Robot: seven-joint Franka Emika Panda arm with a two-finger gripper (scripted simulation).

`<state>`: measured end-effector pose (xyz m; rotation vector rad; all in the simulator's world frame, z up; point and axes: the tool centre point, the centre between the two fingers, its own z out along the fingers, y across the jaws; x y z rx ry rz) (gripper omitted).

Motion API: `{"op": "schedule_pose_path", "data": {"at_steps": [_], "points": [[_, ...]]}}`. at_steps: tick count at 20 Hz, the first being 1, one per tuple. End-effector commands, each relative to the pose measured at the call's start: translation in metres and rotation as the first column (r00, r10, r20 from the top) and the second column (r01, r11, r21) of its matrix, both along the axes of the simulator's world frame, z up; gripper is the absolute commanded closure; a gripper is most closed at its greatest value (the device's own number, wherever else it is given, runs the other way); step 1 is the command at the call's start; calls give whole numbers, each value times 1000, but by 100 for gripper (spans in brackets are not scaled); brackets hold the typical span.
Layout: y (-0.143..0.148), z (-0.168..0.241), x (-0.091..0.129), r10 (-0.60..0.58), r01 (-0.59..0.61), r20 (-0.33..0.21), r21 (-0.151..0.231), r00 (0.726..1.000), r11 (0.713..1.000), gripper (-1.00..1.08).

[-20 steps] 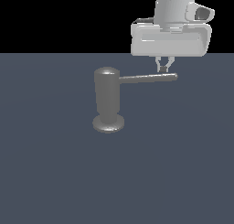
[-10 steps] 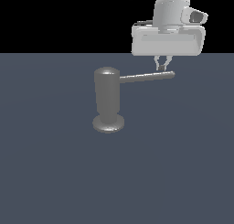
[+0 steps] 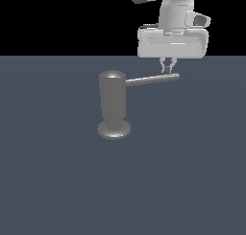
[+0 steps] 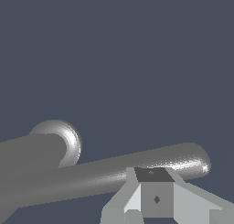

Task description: Turn on the faucet by rotating a designated handle.

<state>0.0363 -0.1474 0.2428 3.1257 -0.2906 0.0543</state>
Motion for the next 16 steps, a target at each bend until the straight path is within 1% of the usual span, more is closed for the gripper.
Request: {"op": "schedule_pose_path", "data": {"at_steps": [1, 16], "points": [[-3, -12, 5, -5, 5, -16, 3, 1000, 1000, 108], [-11, -17, 43, -16, 16, -27, 4, 1000, 1000, 108]]}}
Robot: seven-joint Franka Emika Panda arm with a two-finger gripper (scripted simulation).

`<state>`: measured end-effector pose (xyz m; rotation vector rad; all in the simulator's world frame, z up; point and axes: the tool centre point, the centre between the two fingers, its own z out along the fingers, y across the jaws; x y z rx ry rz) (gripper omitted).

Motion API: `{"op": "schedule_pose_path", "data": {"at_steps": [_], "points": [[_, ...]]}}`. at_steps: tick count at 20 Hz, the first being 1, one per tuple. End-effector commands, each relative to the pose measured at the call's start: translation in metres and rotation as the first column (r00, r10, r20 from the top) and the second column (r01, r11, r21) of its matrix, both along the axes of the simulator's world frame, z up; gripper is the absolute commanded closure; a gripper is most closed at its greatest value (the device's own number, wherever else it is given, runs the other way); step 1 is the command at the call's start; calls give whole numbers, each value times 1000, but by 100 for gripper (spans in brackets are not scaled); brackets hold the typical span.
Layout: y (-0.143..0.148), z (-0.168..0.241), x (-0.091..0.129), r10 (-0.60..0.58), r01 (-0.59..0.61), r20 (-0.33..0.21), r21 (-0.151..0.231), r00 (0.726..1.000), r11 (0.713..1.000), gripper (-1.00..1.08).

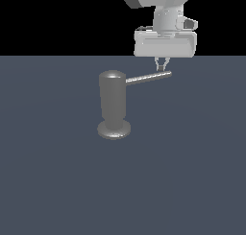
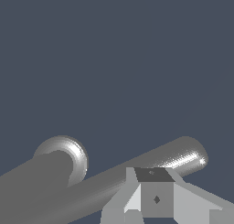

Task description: Turn on the faucet by rotating a designated handle.

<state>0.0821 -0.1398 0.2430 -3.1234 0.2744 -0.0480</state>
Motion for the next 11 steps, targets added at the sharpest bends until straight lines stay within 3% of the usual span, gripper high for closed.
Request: {"op": "schedule_pose_path", "data": {"at_steps": [1, 11], "points": [[-20, -18, 0, -27, 27, -24, -4, 999, 1000, 108], [-24, -21, 20, -34, 34, -30, -3, 999, 999, 108]]}}
